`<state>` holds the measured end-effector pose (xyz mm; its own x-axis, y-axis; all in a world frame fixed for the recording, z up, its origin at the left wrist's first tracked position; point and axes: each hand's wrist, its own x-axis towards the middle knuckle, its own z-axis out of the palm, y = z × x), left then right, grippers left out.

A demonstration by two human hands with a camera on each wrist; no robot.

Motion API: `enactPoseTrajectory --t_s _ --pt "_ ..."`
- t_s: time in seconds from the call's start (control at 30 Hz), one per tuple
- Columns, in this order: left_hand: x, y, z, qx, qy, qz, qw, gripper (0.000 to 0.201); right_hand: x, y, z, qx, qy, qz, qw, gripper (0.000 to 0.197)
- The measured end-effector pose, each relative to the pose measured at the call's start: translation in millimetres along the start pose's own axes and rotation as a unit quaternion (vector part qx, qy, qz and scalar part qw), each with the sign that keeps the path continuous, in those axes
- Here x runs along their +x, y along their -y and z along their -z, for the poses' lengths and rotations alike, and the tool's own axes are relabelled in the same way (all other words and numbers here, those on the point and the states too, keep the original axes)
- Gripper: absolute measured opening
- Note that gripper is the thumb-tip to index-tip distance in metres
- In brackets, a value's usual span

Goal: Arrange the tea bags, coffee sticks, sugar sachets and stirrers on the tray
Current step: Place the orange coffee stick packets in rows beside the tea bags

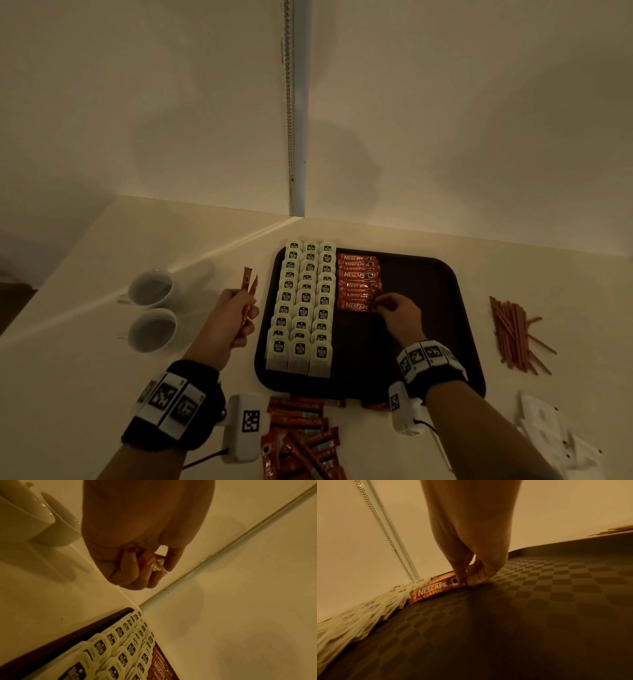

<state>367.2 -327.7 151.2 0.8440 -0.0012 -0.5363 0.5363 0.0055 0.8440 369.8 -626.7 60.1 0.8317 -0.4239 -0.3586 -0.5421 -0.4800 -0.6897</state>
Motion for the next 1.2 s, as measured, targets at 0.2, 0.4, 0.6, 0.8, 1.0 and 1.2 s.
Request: enactPoseTrajectory --t_s 0.2,0.4,0.6,0.8,1.0,1.2 --pt "-3 -5 -5 -0.004 0.048 -0.013 0.999 0.016 -1 -1 1 -0.003 -0.013 -0.005 1.000 0.023" --pt "-9 -6 -13 -0.042 0.083 -0.028 0.995 0.016 0 -1 0 -0.012 -0.025 -0.008 1.000 0.027" --pt "-7 -15 -18 -0.009 0.053 -0.078 0.996 0.010 -19 31 10 0.085 -0.039 0.069 0.993 0.021" --pt "-15 -32 -37 0.054 0.068 -0.134 0.987 0.009 -81 115 18 0.170 0.184 0.253 0.934 0.022" --pt "-25 -44 -35 0.077 0.056 -0.180 0.979 0.012 -97 127 15 0.219 0.171 0.243 0.929 0.015" --pt "-33 -42 -25 0.013 0.042 -0.197 0.979 0.015 -105 125 16 0.259 0.154 0.225 0.926 0.017"
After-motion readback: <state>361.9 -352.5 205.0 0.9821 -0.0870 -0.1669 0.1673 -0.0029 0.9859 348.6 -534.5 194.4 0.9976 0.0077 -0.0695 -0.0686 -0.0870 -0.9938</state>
